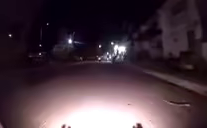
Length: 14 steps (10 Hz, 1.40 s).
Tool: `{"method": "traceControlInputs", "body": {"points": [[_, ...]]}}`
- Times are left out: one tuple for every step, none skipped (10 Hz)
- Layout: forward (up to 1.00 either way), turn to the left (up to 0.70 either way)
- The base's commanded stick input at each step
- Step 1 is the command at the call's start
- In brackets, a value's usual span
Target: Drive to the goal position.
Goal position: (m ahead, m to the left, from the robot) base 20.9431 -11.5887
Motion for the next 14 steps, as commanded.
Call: {"method": "traceControlInputs", "body": {"points": [[0.60,0.00],[0.60,0.00],[0.60,0.00],[0.60,0.00],[0.60,0.00],[0.60,0.00],[0.60,0.00],[0.60,0.00],[0.60,0.00],[0.60,0.00],[0.60,0.00],[0.60,0.00],[0.60,-0.01],[0.60,-0.06]]}}
